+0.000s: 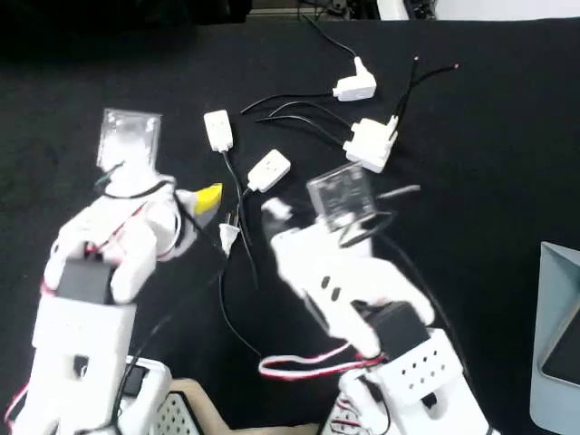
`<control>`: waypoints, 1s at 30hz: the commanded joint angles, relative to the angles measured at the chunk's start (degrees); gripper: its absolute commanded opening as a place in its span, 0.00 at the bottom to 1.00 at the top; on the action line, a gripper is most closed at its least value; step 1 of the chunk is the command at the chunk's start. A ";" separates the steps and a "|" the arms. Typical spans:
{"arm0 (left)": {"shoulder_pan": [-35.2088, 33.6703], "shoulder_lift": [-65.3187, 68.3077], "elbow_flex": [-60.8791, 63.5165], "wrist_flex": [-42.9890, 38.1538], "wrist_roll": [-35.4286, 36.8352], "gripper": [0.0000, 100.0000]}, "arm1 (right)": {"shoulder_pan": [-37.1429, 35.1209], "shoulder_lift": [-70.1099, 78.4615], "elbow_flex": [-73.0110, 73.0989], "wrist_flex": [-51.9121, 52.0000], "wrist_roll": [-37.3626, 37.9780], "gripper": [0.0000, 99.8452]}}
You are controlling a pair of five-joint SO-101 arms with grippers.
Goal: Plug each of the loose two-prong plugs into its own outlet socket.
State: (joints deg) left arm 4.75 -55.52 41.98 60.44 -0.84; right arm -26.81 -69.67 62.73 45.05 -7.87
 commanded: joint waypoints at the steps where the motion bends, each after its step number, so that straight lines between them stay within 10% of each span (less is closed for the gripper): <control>1: -0.92 13.63 -2.77 -5.71 -4.04 0.28 | 7.56 -0.84 -0.22 -4.31 -3.69 0.01; 12: 5.23 52.92 -27.74 -7.82 -14.51 0.28 | 18.81 -0.84 7.78 -21.54 -14.68 0.01; 30: 9.98 92.92 -64.48 -7.38 -14.59 0.28 | 18.90 -0.84 8.13 -22.15 -15.38 0.01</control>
State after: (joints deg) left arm 14.59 33.27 -14.29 53.58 -15.08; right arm -8.62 -69.76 71.25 24.22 -22.55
